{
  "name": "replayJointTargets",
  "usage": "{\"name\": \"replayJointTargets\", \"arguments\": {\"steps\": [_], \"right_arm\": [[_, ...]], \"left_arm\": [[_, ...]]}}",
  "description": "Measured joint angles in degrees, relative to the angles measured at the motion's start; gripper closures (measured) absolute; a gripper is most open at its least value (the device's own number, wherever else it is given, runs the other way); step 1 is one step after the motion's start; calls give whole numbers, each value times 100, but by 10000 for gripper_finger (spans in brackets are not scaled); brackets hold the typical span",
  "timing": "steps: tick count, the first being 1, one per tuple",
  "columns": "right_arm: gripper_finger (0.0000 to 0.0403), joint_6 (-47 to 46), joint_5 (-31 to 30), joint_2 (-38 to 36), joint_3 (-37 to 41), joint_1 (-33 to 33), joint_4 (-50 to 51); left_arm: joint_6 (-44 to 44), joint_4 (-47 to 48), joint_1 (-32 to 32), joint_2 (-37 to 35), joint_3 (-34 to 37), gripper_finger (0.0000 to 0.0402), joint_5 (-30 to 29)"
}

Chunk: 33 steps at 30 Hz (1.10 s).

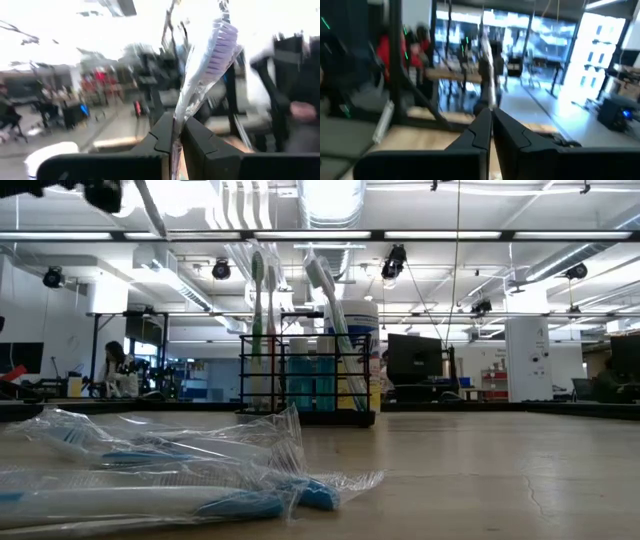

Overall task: Pick & Place toothbrushing station
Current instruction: Put the right violet toothbrush into the black wire organizer

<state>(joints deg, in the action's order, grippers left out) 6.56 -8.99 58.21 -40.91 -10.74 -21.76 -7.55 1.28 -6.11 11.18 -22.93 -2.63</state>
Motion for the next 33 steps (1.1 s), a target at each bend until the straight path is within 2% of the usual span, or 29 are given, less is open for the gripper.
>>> {"name": "replayJointTargets", "arguments": {"steps": [6, 10, 17, 25, 33], "right_arm": [[394, -204, -9, -1585, 1390, -116, -513], [394, -408, -51, -2565, 2184, -99, -609], [394, -562, -507, -3956, 3303, -97, -743], [394, -773, -786, -5020, 4044, -99, -520], [394, -825, -904, -5222, 4041, -99, -326]], "left_arm": [[168, -20, 0, -1099, 720, 380, -362], [213, 12, 8, -1029, 967, 380, -500], [287, -150, 9, -947, 1221, 380, -501], [310, -146, 9, -955, 1269, 380, -499], [494, -311, 11, -934, 1528, 380, -702]]}}
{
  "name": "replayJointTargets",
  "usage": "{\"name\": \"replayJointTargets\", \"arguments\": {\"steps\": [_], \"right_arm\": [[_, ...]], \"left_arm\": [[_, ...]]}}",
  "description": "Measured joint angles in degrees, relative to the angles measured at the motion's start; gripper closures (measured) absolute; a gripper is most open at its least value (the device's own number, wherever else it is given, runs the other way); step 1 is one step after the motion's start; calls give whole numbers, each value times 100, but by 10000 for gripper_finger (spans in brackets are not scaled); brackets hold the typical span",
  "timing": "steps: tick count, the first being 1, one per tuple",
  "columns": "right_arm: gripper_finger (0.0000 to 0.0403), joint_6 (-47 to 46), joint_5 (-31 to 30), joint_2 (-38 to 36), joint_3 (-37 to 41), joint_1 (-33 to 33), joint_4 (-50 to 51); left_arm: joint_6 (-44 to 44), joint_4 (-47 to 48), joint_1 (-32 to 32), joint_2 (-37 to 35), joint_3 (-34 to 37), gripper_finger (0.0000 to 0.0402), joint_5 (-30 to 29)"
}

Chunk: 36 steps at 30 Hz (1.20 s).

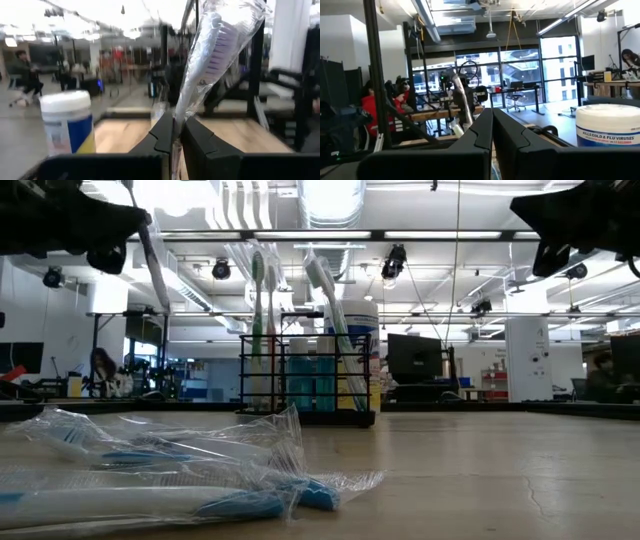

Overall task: Pick & Place toothbrushing station
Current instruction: Put the right violet toothbrush into the black wire organizer

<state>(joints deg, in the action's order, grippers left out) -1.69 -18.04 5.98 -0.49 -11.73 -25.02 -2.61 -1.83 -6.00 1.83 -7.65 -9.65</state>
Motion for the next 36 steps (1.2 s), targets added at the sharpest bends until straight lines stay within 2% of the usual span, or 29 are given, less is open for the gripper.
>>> {"name": "replayJointTargets", "arguments": {"steps": [3, 6, 11, 19, 25, 29, 36], "right_arm": [[394, 46, -12, 21, 0, 0, 2], [394, 76, -29, 23, 0, 0, 2], [394, 81, -297, 58, -2, 0, 1], [394, 146, -304, 59, -2, 0, 2], [394, 168, -304, 59, -2, 0, 2], [394, 168, -304, 59, -2, 0, 14], [394, 189, -308, 65, -2, 0, 42]], "left_arm": [[-52, -576, 0, 72, -20, 381, -2], [-295, -669, 6, 350, -322, 381, -21], [-809, -543, 191, 1329, -895, 381, -199], [-888, -1106, 951, 3099, -1660, 381, 715], [-393, -1894, 1851, 4093, -1750, 381, 2150], [-193, -2192, 2201, 4662, -1724, 381, 2604], [-28, -2987, 2260, 5380, -1719, 381, 2969]]}}
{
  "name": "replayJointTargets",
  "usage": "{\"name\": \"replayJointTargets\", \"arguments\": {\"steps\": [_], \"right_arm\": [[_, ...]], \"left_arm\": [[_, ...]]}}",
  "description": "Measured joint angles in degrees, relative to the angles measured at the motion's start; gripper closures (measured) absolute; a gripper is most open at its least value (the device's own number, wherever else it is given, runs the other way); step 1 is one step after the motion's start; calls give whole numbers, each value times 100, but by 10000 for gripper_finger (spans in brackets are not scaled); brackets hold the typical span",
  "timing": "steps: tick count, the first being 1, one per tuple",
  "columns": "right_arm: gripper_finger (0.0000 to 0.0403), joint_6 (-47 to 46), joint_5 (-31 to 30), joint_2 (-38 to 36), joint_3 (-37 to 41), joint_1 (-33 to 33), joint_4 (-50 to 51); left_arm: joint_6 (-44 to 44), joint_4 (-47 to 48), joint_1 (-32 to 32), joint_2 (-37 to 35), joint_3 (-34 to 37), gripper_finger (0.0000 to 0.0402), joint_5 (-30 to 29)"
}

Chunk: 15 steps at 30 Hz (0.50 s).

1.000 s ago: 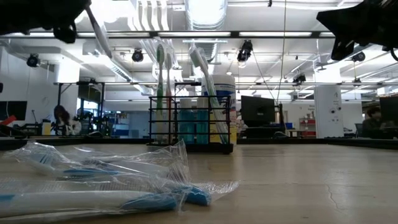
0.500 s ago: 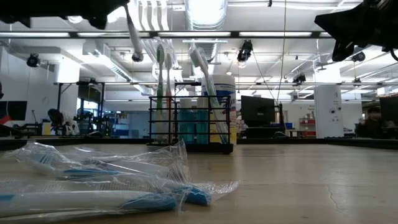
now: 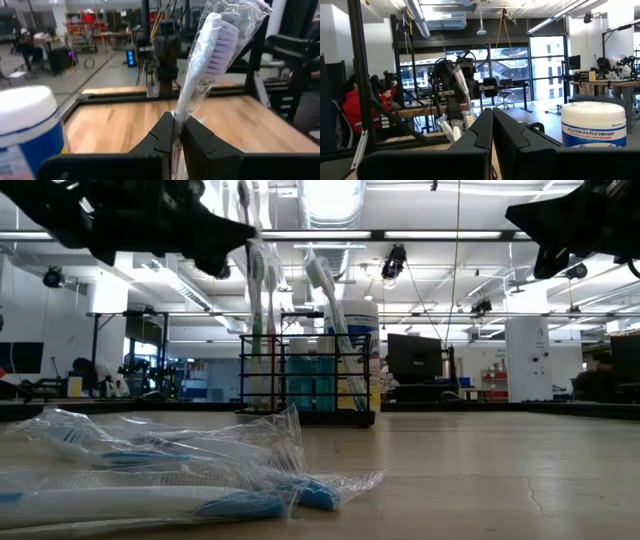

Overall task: Pick & Place toothbrushing station
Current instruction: Put the right violet toothbrush into the black wire organizer

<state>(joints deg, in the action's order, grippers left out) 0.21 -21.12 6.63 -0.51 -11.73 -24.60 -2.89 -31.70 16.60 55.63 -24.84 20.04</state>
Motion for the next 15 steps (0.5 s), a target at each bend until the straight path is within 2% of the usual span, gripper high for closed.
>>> {"name": "replayJointTargets", "arguments": {"steps": [15], "right_arm": [[394, -22, -4, 59, -2, 0, 35]], "left_arm": [[-71, -565, 7, 1038, 15, 381, 36]]}}
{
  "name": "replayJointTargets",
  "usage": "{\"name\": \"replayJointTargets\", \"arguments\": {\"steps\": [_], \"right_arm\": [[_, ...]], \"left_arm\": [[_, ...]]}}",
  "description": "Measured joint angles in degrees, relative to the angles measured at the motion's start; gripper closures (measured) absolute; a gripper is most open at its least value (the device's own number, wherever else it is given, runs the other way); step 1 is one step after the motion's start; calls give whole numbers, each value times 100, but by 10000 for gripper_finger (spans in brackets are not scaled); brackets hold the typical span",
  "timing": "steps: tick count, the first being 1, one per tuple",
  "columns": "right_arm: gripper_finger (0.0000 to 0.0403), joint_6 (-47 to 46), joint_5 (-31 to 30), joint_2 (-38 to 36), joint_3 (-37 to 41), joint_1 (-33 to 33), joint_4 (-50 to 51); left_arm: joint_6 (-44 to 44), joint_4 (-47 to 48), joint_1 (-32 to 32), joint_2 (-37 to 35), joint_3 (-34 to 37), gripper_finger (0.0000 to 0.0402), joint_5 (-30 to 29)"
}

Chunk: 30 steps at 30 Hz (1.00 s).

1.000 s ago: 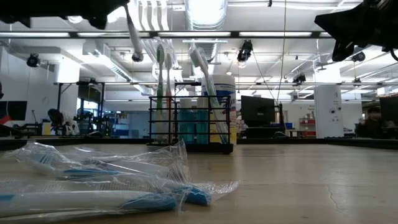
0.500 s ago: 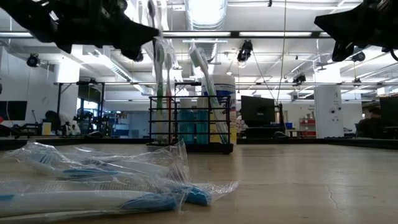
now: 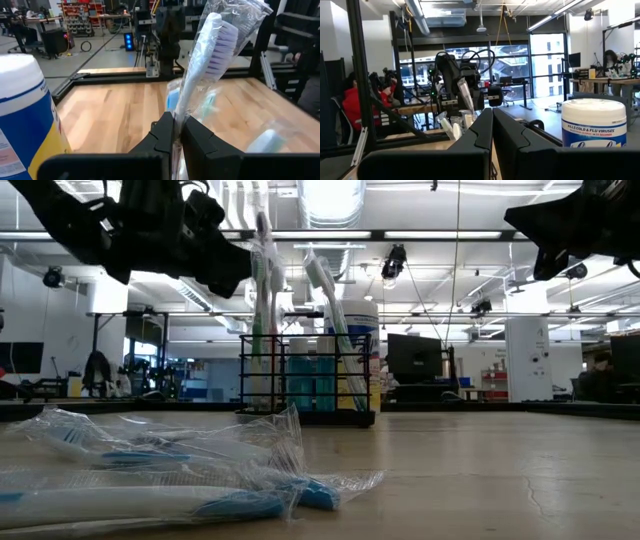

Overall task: Pick & Place toothbrushing station
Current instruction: Put the right violet toothbrush into the black wire organizer

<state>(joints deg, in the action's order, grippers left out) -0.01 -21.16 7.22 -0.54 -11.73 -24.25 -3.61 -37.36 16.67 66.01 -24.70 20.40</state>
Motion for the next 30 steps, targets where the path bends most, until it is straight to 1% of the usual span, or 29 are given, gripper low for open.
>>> {"name": "replayJointTargets", "arguments": {"steps": [4, 15, 19, 30], "right_arm": [[394, 0, 1, 0, 0, 0, 0], [394, 0, 7, 0, 0, 0, -2], [394, 0, 10, 0, 0, 0, -4], [394, 0, 10, 0, 0, 0, -4]], "left_arm": [[-62, -236, 25, 256, 56, 381, 9], [-172, -353, 52, 888, 60, 381, 12], [-250, -469, 52, 1084, 64, 381, 103], [-381, -548, 59, 1273, 178, 371, 118]]}}
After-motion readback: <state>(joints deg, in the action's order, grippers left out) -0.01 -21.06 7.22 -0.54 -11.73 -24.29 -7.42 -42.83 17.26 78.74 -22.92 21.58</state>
